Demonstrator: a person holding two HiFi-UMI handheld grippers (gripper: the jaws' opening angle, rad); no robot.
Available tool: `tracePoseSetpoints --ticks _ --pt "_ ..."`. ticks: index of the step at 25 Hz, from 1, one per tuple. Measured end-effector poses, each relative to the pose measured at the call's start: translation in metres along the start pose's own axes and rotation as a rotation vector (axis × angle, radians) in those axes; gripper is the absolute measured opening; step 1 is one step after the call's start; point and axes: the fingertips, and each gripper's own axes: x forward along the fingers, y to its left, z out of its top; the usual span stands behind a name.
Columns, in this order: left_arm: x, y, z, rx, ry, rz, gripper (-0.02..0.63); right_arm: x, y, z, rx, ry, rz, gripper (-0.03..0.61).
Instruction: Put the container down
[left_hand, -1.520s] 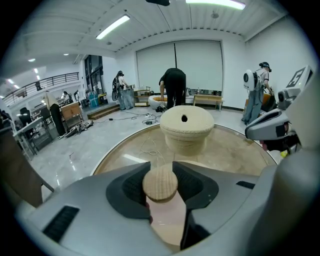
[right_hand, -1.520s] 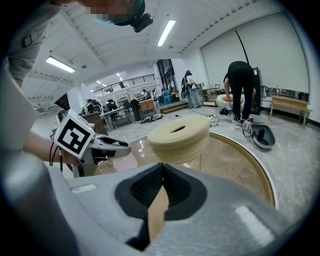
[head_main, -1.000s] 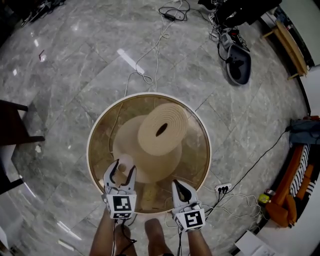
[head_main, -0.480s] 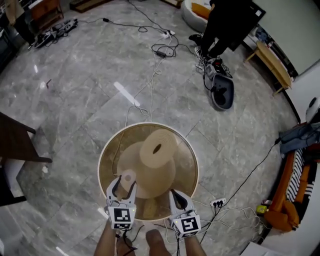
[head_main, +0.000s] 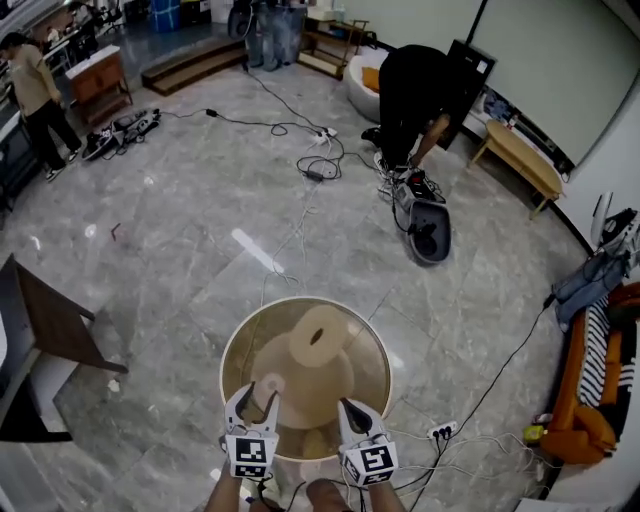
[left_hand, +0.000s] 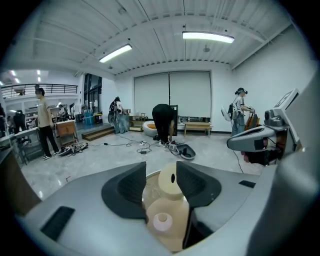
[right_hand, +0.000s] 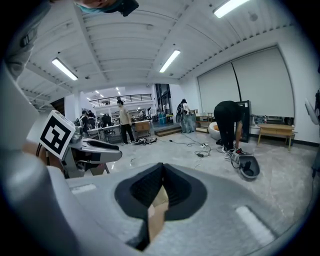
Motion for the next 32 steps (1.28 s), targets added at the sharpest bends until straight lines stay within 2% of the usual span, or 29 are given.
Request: tracePoseSetpoints --ticks 2,4,12,16,23,32 --pt "-0.018 0.000 0.013 0.003 -0.007 -0.005 0.195 -0.012 0.009 0.018 -0.006 -0.020 -0.005 0.000" --pt "-0.038 -0.001 0.029 0.011 -0.031 -0.011 0.151 -0.024 0.018 0.038 -0.019 -0.041 -0.012 0.000" --pt "-0.129 -0.014 0.094 0.045 -0.113 -0.057 0.062 -0.100 0.067 0.113 -0.043 -0.132 -0.044 0.000" --pt "-0.178 -0.018 0.116 0.043 -0.137 -0.072 0.040 -0.141 0.095 0.137 -0.052 -0.153 -0.064 0.000" --pt "-0.267 -0.025 0.129 0.056 -0.187 -0.128 0.018 -0.208 0.148 0.162 -0.100 -0.191 -0.106 0.000" --pt "-0.340 -0.035 0.120 0.095 -0.215 -0.154 0.017 -0.280 0.189 0.169 -0.118 -0.247 -0.181 0.000"
